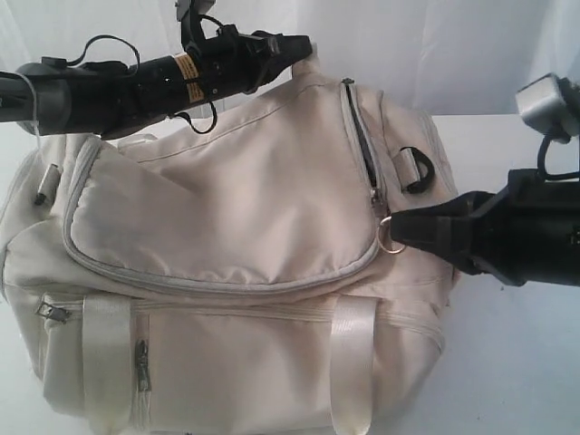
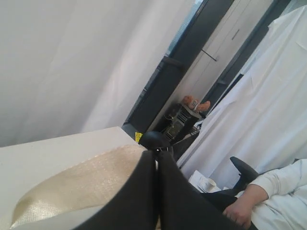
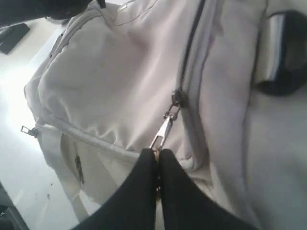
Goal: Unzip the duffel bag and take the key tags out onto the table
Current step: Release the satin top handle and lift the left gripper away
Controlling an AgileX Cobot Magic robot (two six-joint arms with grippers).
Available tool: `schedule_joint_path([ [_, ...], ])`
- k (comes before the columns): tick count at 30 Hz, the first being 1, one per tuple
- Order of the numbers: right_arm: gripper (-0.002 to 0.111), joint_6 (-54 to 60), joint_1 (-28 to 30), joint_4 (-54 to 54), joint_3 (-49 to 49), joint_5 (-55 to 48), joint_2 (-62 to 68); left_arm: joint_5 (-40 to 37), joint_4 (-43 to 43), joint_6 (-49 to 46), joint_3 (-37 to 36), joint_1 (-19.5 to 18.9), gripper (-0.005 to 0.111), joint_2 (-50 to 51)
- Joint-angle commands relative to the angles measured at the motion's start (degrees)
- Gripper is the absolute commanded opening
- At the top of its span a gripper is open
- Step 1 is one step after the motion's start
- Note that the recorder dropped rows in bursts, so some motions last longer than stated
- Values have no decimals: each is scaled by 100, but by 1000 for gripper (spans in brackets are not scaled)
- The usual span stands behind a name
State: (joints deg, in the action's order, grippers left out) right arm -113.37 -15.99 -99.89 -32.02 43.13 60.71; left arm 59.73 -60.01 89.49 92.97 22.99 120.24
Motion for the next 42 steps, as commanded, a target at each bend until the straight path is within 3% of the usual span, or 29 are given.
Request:
schedule_joint_path([
  [1,0,76,1,-6,208,480,-4,406,558,22,129,-30,0,-425],
  [11,0,127,1,-6,927,480,-4,769,543,22,129,-30,0,-425],
  [24,0,127,1,-6,1011,1065,-4,1023,206,22,129,-30,0,-425],
  [27,0,127,1,-6,1011,979,-4,1023,-28,22,129,-30,10,-425],
  [34,0,127,1,-6,1011,965,-4,1023,-516,48,129,-41,59,-425],
  [37,0,127,1,-6,1011,965,-4,1023,-712,467,129,-56,64,-471],
  [42,0,127,1,-6,1011,939,-4,1023,-2415,895,129,-66,64,-690],
])
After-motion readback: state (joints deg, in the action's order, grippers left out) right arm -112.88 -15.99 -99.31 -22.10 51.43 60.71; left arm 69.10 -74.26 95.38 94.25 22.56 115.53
